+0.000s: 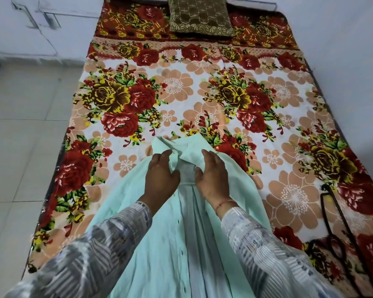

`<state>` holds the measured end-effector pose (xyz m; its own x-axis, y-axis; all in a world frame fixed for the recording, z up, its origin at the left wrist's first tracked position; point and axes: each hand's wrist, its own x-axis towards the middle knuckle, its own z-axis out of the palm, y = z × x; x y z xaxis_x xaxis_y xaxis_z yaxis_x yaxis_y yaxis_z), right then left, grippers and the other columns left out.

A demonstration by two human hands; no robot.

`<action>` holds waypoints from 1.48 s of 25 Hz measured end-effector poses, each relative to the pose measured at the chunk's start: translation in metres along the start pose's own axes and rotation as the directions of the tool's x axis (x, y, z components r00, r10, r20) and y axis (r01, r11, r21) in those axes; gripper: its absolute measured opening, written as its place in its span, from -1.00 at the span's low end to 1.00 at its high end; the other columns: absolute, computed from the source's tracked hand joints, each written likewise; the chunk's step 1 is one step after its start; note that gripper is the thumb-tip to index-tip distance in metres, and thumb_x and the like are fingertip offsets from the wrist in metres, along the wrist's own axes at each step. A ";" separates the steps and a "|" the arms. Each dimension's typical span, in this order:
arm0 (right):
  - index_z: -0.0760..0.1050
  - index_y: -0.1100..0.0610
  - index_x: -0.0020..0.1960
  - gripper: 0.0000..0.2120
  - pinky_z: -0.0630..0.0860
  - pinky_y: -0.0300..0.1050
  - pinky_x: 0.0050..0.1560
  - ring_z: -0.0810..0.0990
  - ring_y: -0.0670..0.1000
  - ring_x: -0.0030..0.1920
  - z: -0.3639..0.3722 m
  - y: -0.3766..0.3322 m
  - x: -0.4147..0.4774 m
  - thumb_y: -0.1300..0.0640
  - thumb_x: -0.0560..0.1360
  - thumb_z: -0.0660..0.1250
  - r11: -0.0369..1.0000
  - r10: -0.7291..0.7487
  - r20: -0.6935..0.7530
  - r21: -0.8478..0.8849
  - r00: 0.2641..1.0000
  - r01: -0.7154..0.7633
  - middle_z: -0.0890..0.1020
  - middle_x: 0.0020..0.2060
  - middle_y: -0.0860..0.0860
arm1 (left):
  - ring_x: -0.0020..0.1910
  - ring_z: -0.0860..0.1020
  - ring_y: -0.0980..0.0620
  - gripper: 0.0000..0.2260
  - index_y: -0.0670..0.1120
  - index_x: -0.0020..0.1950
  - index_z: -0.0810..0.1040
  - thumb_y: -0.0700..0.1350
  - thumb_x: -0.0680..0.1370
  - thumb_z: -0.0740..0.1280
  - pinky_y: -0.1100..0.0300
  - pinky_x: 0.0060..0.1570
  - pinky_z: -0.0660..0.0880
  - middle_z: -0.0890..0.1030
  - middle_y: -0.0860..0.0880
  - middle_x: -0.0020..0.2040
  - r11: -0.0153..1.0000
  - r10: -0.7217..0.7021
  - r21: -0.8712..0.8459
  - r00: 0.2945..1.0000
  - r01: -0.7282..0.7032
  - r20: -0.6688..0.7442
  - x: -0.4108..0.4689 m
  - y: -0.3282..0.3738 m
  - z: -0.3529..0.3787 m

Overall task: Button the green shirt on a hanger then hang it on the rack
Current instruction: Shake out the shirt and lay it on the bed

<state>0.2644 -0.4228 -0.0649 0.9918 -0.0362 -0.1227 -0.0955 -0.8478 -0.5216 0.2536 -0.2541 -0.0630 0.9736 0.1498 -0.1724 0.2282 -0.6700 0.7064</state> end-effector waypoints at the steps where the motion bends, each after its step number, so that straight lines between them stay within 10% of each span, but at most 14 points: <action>1: 0.36 0.13 0.58 -0.43 0.36 0.17 0.52 0.37 0.24 0.53 -0.002 -0.005 0.001 0.13 0.60 0.36 1.000 -0.011 -0.007 0.018 1.000 0.011 0.44 0.53 0.19 | 0.27 0.60 -0.29 -0.39 -0.09 0.56 0.45 -0.15 0.51 0.50 -0.09 0.19 0.60 0.56 -0.20 0.36 1.000 0.003 -0.001 1.000 -0.003 0.005 0.001 0.007 -0.001; 11: 0.37 0.17 0.57 -0.43 0.39 0.18 0.51 0.42 0.25 0.50 -0.055 0.048 -0.037 0.14 0.58 0.37 0.995 -0.046 -0.095 0.089 0.994 0.054 0.49 0.49 0.20 | 0.11 0.62 -0.05 -0.47 -0.02 0.52 0.51 -0.13 0.55 0.51 0.18 0.08 0.44 0.62 -0.10 0.26 1.000 0.025 -0.005 1.000 -0.025 0.014 -0.040 0.079 0.044; 22: 0.43 0.14 0.52 -0.47 0.43 0.14 0.43 0.45 0.29 0.41 -0.176 0.312 -0.107 0.15 0.55 0.37 0.970 0.245 -0.098 0.021 0.965 -0.244 0.55 0.37 0.21 | 0.07 0.61 -0.04 -0.51 -0.01 0.48 0.54 -0.09 0.55 0.51 0.12 0.08 0.48 0.64 -0.05 0.18 0.996 0.092 -0.031 0.952 -0.087 0.292 -0.136 0.236 0.274; 31: 0.54 0.16 0.28 -0.67 0.54 0.08 0.18 0.54 0.31 0.24 -0.182 0.438 -0.155 0.15 0.53 0.35 0.940 0.341 0.040 -0.018 0.939 -0.341 0.59 0.18 0.24 | 0.35 0.61 -0.20 -0.53 -0.05 0.54 0.49 -0.14 0.61 0.32 -0.01 0.33 0.56 0.62 -0.17 0.43 0.983 -0.186 0.093 0.832 0.161 0.523 -0.189 0.285 0.407; 37: 0.59 0.11 0.08 -0.83 0.54 0.01 0.05 0.63 0.27 0.09 -0.190 0.440 -0.155 0.17 0.49 0.42 0.932 0.336 0.037 0.130 0.941 -0.338 0.70 0.00 0.18 | 0.04 0.71 -0.22 -0.77 -0.10 -0.02 0.64 -0.08 0.36 0.41 -0.28 0.20 0.65 0.74 -0.28 0.06 0.895 -0.283 -0.154 0.800 0.418 0.529 -0.195 0.276 0.408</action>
<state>0.0844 -0.8905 -0.1152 0.8981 -0.2991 -0.3223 -0.4352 -0.7096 -0.5541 0.1229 -0.7649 -0.1145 0.7090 -0.0755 -0.7012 0.6132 -0.4253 0.6657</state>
